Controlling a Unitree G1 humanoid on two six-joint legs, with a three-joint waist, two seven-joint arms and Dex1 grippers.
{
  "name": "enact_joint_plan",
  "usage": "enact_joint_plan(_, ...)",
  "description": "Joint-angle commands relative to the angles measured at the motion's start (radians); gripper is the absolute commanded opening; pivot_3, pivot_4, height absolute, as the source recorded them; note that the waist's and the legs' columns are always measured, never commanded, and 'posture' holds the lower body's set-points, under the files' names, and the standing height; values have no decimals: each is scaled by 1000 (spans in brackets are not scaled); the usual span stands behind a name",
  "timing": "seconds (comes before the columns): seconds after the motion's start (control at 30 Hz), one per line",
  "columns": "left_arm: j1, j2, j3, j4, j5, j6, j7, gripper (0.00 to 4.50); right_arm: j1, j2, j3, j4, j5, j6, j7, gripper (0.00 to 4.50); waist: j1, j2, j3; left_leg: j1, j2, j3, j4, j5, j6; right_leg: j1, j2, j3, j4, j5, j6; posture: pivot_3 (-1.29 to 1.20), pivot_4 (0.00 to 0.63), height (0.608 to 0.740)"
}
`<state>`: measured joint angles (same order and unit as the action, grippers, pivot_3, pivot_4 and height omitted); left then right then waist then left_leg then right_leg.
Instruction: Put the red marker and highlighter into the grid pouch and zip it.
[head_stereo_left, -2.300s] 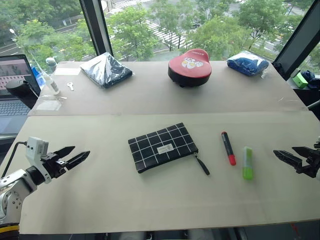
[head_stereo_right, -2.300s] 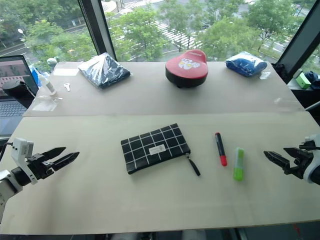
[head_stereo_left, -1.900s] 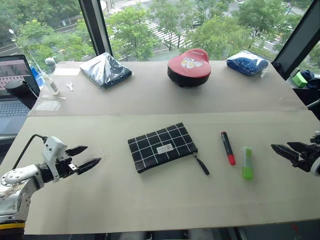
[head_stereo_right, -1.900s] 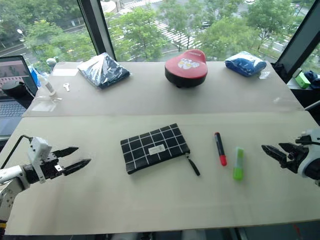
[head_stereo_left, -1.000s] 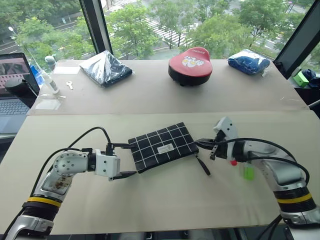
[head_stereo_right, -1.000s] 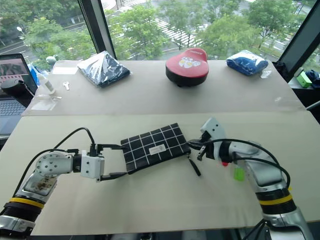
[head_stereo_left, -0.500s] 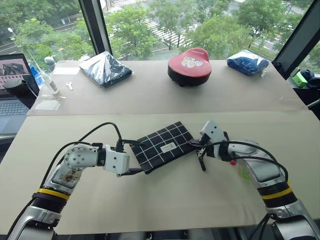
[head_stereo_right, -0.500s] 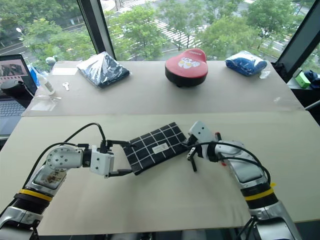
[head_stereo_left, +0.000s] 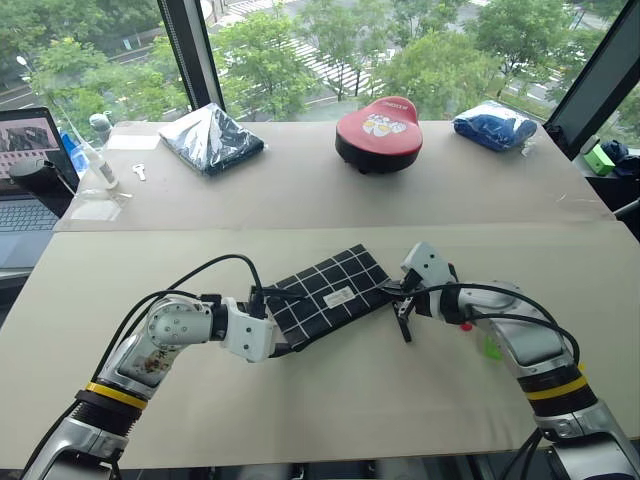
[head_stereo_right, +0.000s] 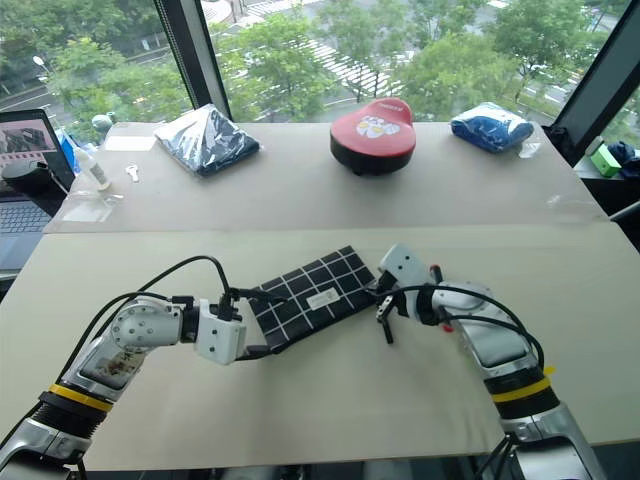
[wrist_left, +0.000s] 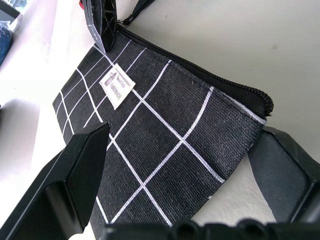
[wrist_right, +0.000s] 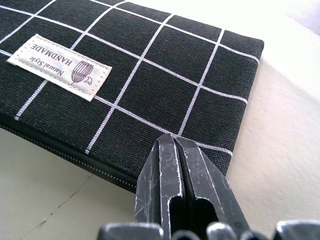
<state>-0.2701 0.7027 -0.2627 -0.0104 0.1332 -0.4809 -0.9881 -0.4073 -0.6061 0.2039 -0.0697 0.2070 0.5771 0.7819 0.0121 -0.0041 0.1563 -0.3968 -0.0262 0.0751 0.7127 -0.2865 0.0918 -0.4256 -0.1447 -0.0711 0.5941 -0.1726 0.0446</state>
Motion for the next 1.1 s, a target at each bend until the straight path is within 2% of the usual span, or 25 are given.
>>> enact_joint_plan(0.03, 27, -8, -51, 11, 69, -8, 24, 4500, -8, 2, -2, 11, -12, 24, 1, 32, 1, 0, 0, 0, 0, 0, 0, 0, 0, 0, 0, 0, 0, 0, 0, 0, 150, 740)
enact_joint_plan(0.53, 5, -67, -99, 88, 144, -18, 129, 4500, -17, -1, -11, 8, -7, 43, 1, 32, 11, 1, -1, 8, 0, 0, 0, -1, 2, 3, -3, 0, 0, 0, 0, 0, 150, 740)
enact_joint_plan(0.57, 3, -66, -99, 93, 143, -20, 132, 3988, -16, -2, -13, 7, -6, 45, 1, 0, 11, 1, -1, 8, 0, 0, 0, -1, 2, 3, -3, 0, 0, 0, 0, 0, 150, 740)
enact_joint_plan(0.6, -3, -64, -101, 101, 145, -24, 134, 3845, -17, -1, -14, 9, -7, 44, 0, 0, 12, 1, -1, 8, 0, 0, 0, -1, 2, 3, -3, 0, 0, 0, 0, 0, 150, 740)
enact_joint_plan(0.93, -57, -77, -115, 113, 122, -13, 139, 167, -17, 4, -19, 5, -4, 51, -6, 0, 13, 1, -1, 7, 1, 0, 0, -2, 3, 2, -3, 0, 1, 0, 0, 0, 150, 740)
enact_joint_plan(1.1, -33, -85, -111, 106, 110, 7, 150, 75, -14, 10, -26, 2, 0, 55, -10, 0, 12, 1, -1, 7, 1, 0, 0, -2, 2, 2, -3, 0, 1, 0, 0, 0, 150, 740)
